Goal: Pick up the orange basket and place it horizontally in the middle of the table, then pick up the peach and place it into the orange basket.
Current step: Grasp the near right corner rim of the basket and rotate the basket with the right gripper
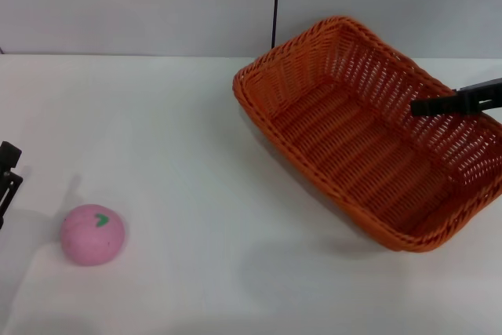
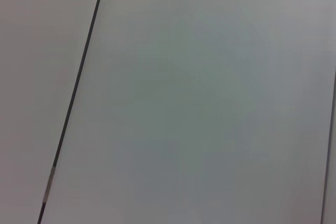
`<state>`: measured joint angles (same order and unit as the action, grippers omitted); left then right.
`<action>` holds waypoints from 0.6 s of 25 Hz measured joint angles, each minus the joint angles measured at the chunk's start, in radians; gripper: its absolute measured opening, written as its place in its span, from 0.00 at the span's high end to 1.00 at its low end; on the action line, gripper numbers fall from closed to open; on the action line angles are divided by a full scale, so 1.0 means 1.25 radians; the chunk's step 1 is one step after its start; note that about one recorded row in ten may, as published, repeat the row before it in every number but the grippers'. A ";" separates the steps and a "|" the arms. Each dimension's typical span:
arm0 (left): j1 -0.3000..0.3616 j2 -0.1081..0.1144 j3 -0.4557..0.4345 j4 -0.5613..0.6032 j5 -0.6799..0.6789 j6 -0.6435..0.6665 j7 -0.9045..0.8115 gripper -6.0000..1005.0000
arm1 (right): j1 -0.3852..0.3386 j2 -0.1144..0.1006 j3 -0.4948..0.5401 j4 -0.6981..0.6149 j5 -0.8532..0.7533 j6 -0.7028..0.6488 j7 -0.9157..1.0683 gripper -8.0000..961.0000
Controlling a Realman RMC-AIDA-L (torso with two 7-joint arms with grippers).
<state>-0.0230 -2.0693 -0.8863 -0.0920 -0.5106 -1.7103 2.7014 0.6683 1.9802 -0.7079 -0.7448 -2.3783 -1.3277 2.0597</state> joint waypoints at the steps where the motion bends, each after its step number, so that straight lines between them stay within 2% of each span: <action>1: 0.000 0.000 0.000 0.000 0.000 0.000 0.000 0.20 | 0.000 0.000 0.000 0.000 0.000 0.000 0.000 0.21; 8: 0.000 0.000 -0.004 0.000 0.000 0.001 0.000 0.20 | -0.005 0.004 -0.047 -0.012 -0.008 0.014 -0.003 0.22; 12: -0.002 0.000 -0.004 0.000 0.000 0.001 0.000 0.20 | -0.009 0.011 -0.048 -0.039 -0.006 0.012 -0.016 0.41; 13: -0.003 0.000 -0.004 0.000 0.000 0.002 -0.001 0.20 | -0.016 0.020 -0.048 -0.070 -0.005 0.007 -0.025 0.45; 15: -0.003 0.000 -0.004 -0.001 0.000 0.002 -0.002 0.20 | -0.021 0.027 -0.048 -0.094 -0.004 0.004 -0.030 0.51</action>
<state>-0.0267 -2.0699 -0.8914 -0.0930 -0.5109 -1.7084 2.6992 0.6419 2.0135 -0.7681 -0.8619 -2.3836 -1.3227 2.0217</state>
